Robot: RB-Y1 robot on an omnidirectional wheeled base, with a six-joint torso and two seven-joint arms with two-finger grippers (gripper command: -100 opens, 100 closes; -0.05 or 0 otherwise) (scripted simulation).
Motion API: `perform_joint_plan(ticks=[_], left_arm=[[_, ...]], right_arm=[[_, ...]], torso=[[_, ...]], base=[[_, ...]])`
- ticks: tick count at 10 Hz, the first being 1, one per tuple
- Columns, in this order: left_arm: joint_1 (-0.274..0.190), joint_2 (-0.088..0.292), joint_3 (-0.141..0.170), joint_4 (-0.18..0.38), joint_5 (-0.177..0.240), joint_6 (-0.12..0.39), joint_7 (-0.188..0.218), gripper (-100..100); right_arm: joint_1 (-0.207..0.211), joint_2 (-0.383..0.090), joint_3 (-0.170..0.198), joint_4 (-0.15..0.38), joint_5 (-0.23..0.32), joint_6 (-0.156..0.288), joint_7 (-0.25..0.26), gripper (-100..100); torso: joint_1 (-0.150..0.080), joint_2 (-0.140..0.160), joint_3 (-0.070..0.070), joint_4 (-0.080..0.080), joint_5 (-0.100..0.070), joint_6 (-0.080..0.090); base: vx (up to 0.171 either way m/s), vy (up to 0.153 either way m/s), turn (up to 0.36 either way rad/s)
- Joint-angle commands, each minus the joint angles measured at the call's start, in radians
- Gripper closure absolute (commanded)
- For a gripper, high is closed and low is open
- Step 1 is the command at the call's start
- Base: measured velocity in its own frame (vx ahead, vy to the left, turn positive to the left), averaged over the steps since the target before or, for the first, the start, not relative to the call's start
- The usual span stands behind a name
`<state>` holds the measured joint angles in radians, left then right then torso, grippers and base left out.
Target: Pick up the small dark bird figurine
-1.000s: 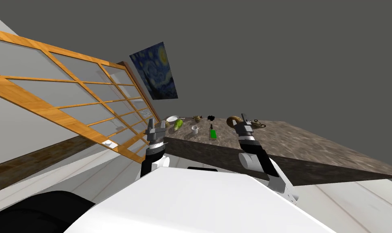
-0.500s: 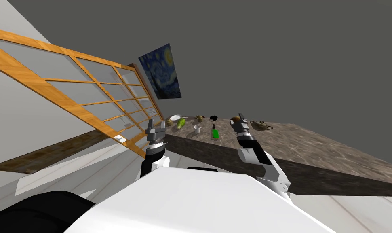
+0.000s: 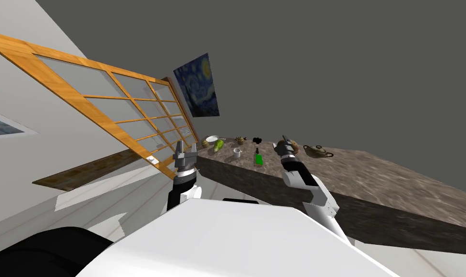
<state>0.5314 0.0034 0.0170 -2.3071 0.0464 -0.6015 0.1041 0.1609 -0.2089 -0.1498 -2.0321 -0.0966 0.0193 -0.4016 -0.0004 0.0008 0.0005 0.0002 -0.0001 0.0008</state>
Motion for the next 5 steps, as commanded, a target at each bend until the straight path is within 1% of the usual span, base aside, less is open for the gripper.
perform_joint_plan(ticks=[1,2,3,4,5], left_arm=[[0.0,0.0,0.0,0.0,0.0,0.0,0.0,0],[0.0,0.0,0.0,0.0,0.0,0.0,0.0,0],[0.0,0.0,0.0,0.0,0.0,0.0,0.0,0],[0.0,0.0,0.0,0.0,0.0,0.0,0.0,0],[0.0,0.0,0.0,0.0,0.0,0.0,0.0,0]], right_arm=[[-0.049,-0.011,-0.019,0.041,0.0,0.05,-0.05,-100],[-0.049,-0.011,-0.019,0.041,0.0,0.078,-0.07,-100],[-0.092,-0.022,-0.037,0.08,0.0,0.107,-0.1,-100],[-0.092,-0.022,-0.037,0.08,0.0,0.136,-0.123,-100],[-0.092,-0.022,-0.037,0.08,0.0,0.145,-0.135,-100]], torso=[[0.0,0.0,0.0,0.0,0.0,0.0],[0.0,0.0,0.0,0.0,0.0,-0.001],[0.0,0.0,0.0,0.0,0.0,0.0],[0.001,0.0,0.0,0.0,0.0,-0.001],[0.0,0.0,0.0,0.0,0.0,0.0]], base=[[-0.017,0.004,0.171],[-0.018,0.001,0.136],[-0.027,0.007,0.212],[-0.021,0.002,0.1],[-0.008,0.0,-0.02]])
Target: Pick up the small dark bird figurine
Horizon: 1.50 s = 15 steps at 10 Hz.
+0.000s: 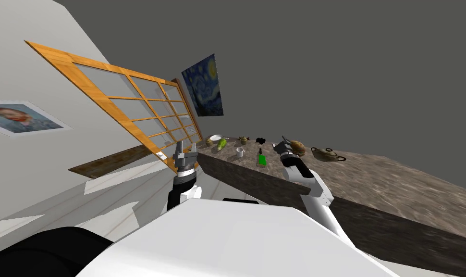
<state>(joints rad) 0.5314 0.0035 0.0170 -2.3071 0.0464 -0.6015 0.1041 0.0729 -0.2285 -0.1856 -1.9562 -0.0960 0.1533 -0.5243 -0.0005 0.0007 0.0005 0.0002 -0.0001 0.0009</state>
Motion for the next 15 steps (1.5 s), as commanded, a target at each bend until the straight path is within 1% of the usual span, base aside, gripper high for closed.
perform_joint_plan(ticks=[1,2,3,4,5,6,7,8,9,10,11,12,13,14,15], left_arm=[[0.0,0.0,0.0,0.0,0.0,0.0,0.0,0],[0.0,0.0,0.0,0.0,0.0,0.0,0.0,0],[0.0,0.0,0.0,0.0,0.0,0.0,0.0,0],[0.0,0.0,0.0,0.0,0.0,0.0,0.0,0],[0.0,0.0,0.0,0.0,0.0,0.0,0.0,0],[0.0,0.0,0.0,0.0,0.0,0.0,0.0,0],[0.0,0.0,0.0,0.0,0.0,0.0,0.0,0],[0.0,0.0,0.0,0.0,0.0,0.0,0.0,0],[0.0,0.0,0.0,0.0,0.0,0.0,0.0,0],[0.0,0.0,0.0,0.0,0.0,0.0,0.0,0],[0.0,0.0,0.0,0.0,0.0,0.0,0.0,0],[0.0,0.0,0.0,0.0,0.0,0.0,0.0,0],[0.0,0.0,0.0,0.0,0.0,0.0,0.0,0],[0.0,0.0,0.0,0.0,0.0,0.0,0.0,0],[0.0,0.0,0.0,0.0,0.0,0.0,0.0,0]], right_arm=[[-0.048,-0.013,-0.022,0.046,-0.001,0.05,-0.05,-100],[-0.048,-0.013,-0.022,0.046,-0.001,0.079,-0.075,-100],[-0.091,-0.024,-0.043,0.089,-0.001,0.107,-0.102,-100],[-0.091,-0.024,-0.043,0.089,-0.001,0.133,-0.13,-100],[-0.091,-0.024,-0.043,0.089,-0.001,0.147,-0.147,-100],[-0.134,-0.036,-0.065,0.134,-0.001,0.185,-0.181,-100],[-0.134,-0.036,-0.065,0.134,-0.001,0.215,-0.209,-100],[-0.134,-0.036,-0.065,0.134,-0.001,0.215,-0.217,-100],[-0.175,-0.049,-0.088,0.182,-0.002,0.258,-0.257,-100],[-0.175,-0.049,-0.088,0.182,-0.002,0.282,-0.281,-100],[-0.213,-0.062,-0.113,0.221,-0.002,0.309,-0.31,-100],[-0.216,-0.062,-0.113,0.231,-0.002,0.341,-0.338,-100],[-0.216,-0.062,-0.113,0.231,-0.002,0.352,-0.358,-100],[-0.255,-0.076,-0.138,0.28,-0.002,0.387,-0.392,-100],[-0.255,-0.076,-0.138,0.281,-0.002,0.415,-0.418,-100]], torso=[[0.0,0.0,0.0,0.0,0.0,0.0],[0.0,0.0,0.0,0.0,0.0,-0.001],[0.0,0.0,0.0,0.0,0.0,0.0],[0.0,0.0,0.0,0.0,0.0,-0.001],[0.0,0.0,0.0,0.0,0.0,0.0],[0.0,0.0,0.0,0.0,0.0,0.0],[0.0,0.0,0.0,0.0,0.0,-0.001],[0.0,0.0,0.0,0.0,0.0,0.0],[0.0,0.0,0.0,0.0,0.0,0.0],[0.0,0.0,0.0,0.0,0.0,-0.001],[0.0,0.0,0.0,0.0,0.0,0.0],[-0.001,0.0,0.0,0.0,0.0,-0.001],[-0.001,0.0,0.0,0.0,0.0,0.0],[-0.001,0.0,0.0,0.0,0.0,0.0],[0.0,0.0,0.0,0.0,0.0,-0.001]], base=[[-0.018,0.003,0.205],[-0.017,-0.004,0.137],[-0.021,0.0,0.195],[-0.02,-0.004,0.113],[-0.008,-0.003,-0.006],[-0.016,-0.001,0.224],[-0.015,-0.009,0.137],[-0.005,-0.004,-0.026],[-0.013,0.0,0.233],[-0.015,-0.01,0.137],[-0.021,-0.011,0.232],[-0.016,-0.016,0.109],[-0.006,-0.007,-0.026],[-0.013,-0.006,0.228],[-0.013,-0.014,0.153]])
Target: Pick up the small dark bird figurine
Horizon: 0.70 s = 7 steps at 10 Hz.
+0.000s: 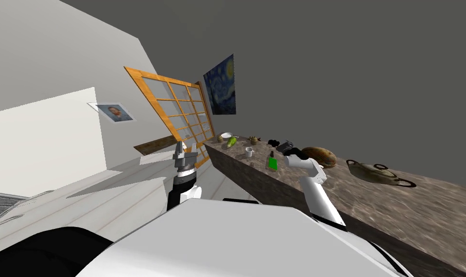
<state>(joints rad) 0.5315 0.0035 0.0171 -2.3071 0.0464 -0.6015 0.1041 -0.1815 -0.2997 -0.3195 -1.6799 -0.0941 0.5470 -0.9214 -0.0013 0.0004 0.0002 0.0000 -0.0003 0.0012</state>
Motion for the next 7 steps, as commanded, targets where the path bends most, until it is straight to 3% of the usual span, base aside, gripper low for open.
perform_joint_plan(ticks=[1,2,4,5,6,7], left_arm=[[0.0,0.0,0.0,0.0,0.0,0.0,0.0,0],[0.0,0.0,0.0,0.0,0.0,0.0,0.0,0],[0.0,0.0,0.0,0.0,0.0,0.0,0.0,0],[0.0,0.0,0.0,0.0,0.0,0.0,0.0,0],[0.0,0.0,0.0,0.0,0.0,0.0,0.0,0],[0.0,0.0,0.0,0.0,0.0,0.0,0.0,0]], right_arm=[[-0.001,-0.005,-0.004,0.005,-0.004,0.025,-0.032,-100],[-0.038,-0.02,-0.03,0.057,-0.004,0.067,-0.071,-100],[-0.038,-0.02,-0.03,0.057,-0.004,0.092,-0.103,-100],[-0.075,-0.035,-0.057,0.104,-0.004,0.134,-0.144,-100],[-0.075,-0.035,-0.057,0.109,-0.004,0.157,-0.169,-100],[-0.109,-0.052,-0.084,0.156,-0.004,0.183,-0.198,-100]], torso=[[0.0,0.0,0.0,0.0,0.0,0.0],[0.0,0.0,0.0,0.0,0.0,0.0],[0.0,0.0,0.0,0.0,0.0,0.0],[0.0,0.0,0.0,0.0,0.0,0.0],[0.0,0.0,0.0,0.0,0.0,-0.001],[0.0,0.0,0.0,0.0,0.0,0.0]], base=[[-0.005,-0.009,-0.015],[-0.017,-0.01,0.203],[-0.01,-0.016,0.073],[-0.012,-0.012,0.218],[-0.012,-0.021,0.155],[-0.016,-0.027,0.233]])
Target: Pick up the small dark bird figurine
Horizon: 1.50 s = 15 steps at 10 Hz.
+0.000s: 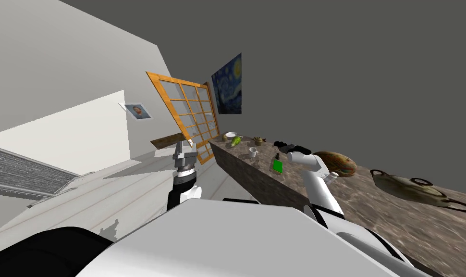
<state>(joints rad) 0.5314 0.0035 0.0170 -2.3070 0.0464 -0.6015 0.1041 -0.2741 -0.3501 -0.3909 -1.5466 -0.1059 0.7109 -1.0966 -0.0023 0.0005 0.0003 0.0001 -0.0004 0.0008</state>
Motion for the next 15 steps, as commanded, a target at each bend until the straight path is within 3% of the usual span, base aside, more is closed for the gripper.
perform_joint_plan(ticks=[1,2,3,5,6,7,8,10,11,12,13,15], left_arm=[[0.0,0.0,0.0,0.0,0.0,0.0,0.0,0],[0.0,0.0,0.0,0.0,0.0,0.0,0.0,0],[0.0,0.0,0.0,0.0,0.0,0.0,0.0,0],[0.0,0.0,0.0,0.0,0.0,0.0,0.0,0],[0.0,0.0,0.0,0.0,0.0,0.0,0.0,0],[0.0,0.0,0.0,0.0,0.0,0.0,0.0,0],[0.0,0.0,0.0,0.0,0.0,0.0,0.0,0],[0.0,0.0,0.0,0.0,0.0,0.0,0.0,0],[0.0,0.0,0.0,0.0,0.0,0.0,0.0,0],[0.0,0.0,0.0,0.0,0.0,0.0,0.0,0],[0.0,0.0,0.0,0.0,0.0,0.0,0.0,0],[0.0,0.0,0.0,0.0,0.0,0.0,0.0,0]], right_arm=[[-0.017,-0.001,-0.013,0.03,0.007,0.05,-0.05,-100],[-0.017,-0.001,-0.013,0.03,0.007,0.057,-0.07,-100],[-0.05,-0.018,-0.041,0.074,0.007,0.098,-0.104,-100],[-0.05,-0.018,-0.041,0.084,0.007,0.119,-0.139,-100],[-0.081,-0.036,-0.069,0.126,0.007,0.169,-0.181,-100],[-0.081,-0.036,-0.069,0.138,0.007,0.18,-0.205,-100],[-0.111,-0.055,-0.097,0.172,0.007,0.222,-0.236,-100],[-0.111,-0.055,-0.097,0.192,0.007,0.238,-0.275,-100],[-0.138,-0.074,-0.126,0.239,0.008,0.285,-0.312,-100],[-0.138,-0.074,-0.126,0.245,0.008,0.294,-0.339,-100],[-0.164,-0.093,-0.153,0.282,0.008,0.333,-0.369,-100],[-0.164,-0.093,-0.153,0.298,0.008,0.348,-0.404,-100]], torso=[[0.0,0.0,0.0,0.0,0.0,0.0],[0.0,0.0,0.0,0.0,0.0,0.001],[0.001,0.0,0.0,0.0,0.0,0.001],[0.0,0.0,0.0,0.0,0.0,0.001],[0.001,0.0,0.0,0.0,0.0,0.001],[0.0,0.0,0.0,0.0,0.0,0.0],[0.0,0.0,0.0,0.0,0.0,0.001],[-0.001,0.0,0.0,0.0,0.0,0.001],[0.0,0.0,0.0,0.0,0.0,0.001],[0.0,0.0,0.0,0.0,0.0,0.0],[0.0,0.0,0.0,0.0,0.0,0.001],[-0.001,0.001,0.001,0.0,-0.001,0.001]], base=[[-0.016,-0.03,0.127],[-0.008,-0.014,-0.005],[-0.016,-0.016,0.222],[-0.01,-0.021,0.072],[-0.016,-0.021,0.259],[-0.014,-0.035,0.134],[-0.023,-0.036,0.207],[-0.012,-0.027,0.055],[-0.012,-0.02,0.245],[-0.013,-0.032,0.13],[-0.033,-0.042,0.198],[-0.022,-0.034,0.053]])
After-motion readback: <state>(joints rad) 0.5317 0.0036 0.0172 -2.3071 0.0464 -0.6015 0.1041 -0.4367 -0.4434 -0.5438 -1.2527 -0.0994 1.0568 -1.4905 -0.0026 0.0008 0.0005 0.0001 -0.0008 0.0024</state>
